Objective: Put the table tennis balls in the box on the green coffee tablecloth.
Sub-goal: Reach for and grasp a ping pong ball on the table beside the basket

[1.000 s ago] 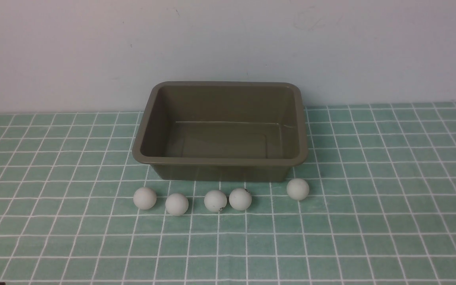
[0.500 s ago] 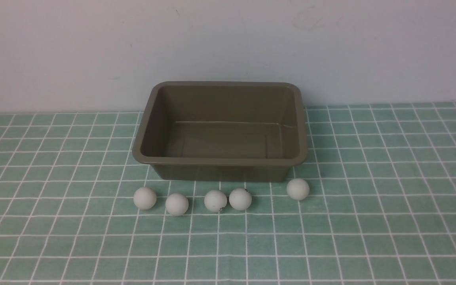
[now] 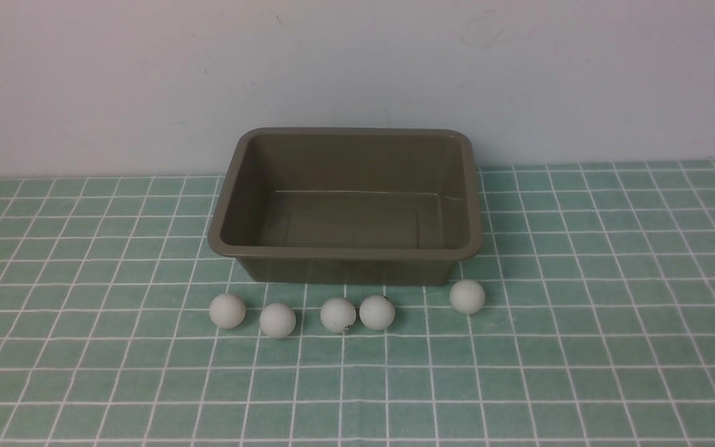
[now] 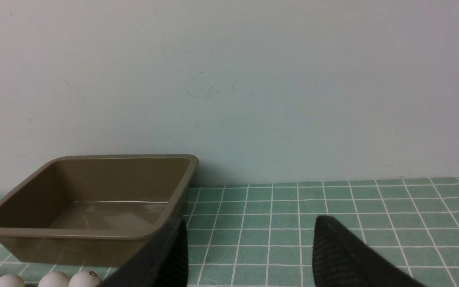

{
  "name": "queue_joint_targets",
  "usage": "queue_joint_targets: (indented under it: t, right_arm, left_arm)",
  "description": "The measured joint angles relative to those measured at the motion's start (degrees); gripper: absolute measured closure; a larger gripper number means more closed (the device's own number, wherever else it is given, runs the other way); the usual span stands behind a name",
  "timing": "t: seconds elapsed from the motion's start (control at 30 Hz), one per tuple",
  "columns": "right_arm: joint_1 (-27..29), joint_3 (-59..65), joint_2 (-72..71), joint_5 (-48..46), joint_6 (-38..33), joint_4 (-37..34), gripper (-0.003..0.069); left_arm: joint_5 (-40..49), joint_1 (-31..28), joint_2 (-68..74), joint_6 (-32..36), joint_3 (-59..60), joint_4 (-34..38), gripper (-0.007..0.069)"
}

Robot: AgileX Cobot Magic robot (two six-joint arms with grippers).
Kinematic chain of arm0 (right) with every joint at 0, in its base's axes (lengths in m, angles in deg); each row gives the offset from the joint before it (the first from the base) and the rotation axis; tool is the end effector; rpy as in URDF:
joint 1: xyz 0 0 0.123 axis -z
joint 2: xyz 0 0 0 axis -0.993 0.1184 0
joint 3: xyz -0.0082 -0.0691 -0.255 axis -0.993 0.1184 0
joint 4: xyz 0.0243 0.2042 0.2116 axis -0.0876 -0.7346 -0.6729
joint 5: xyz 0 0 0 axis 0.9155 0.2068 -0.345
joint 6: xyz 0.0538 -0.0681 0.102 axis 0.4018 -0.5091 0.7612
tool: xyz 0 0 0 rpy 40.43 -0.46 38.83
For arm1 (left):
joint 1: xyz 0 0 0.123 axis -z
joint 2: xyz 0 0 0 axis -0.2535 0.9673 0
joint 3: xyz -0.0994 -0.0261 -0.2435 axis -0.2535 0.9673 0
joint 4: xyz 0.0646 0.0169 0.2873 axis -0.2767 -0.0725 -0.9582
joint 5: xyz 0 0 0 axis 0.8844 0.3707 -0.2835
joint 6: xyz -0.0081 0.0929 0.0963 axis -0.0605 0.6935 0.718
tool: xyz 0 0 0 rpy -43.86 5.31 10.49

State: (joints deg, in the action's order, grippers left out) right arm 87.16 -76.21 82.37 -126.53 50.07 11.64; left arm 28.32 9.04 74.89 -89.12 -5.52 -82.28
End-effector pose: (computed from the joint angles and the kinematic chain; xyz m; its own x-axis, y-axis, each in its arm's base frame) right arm 0.0963 0.0205 0.3253 -0.1693 0.0836 -0.9820 -0.1191 0.9874 0.1046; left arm 0.1562 0.0153 0.2422 0.3466 -0.2344 -0.9082 -0.0060 0.9677 -0.2521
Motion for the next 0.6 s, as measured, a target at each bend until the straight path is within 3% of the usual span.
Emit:
queue_joint_targets:
  t: [0.17, 0.37, 0.57, 0.6]
  right_arm:
    - [0.0, 0.0, 0.0, 0.0, 0.0, 0.0, 0.0270]
    - [0.0, 0.0, 0.0, -0.5, 0.0, 0.0, 0.0270]
    - [0.0, 0.0, 0.0, -0.5, 0.0, 0.0, 0.0270]
    - [0.0, 0.0, 0.0, -0.5, 0.0, 0.0, 0.0270]
  left_arm:
    - [0.0, 0.0, 0.0, -5.9, 0.0, 0.0, 0.0136]
    - [0.7, 0.0, 0.0, -22.2, 0.0, -1.7, 0.0136]
    - [4.9, 0.0, 0.0, -37.3, 0.0, -15.8, 0.0136]
    - [5.2, 0.0, 0.0, -43.8, 0.0, -22.8, 0.0136]
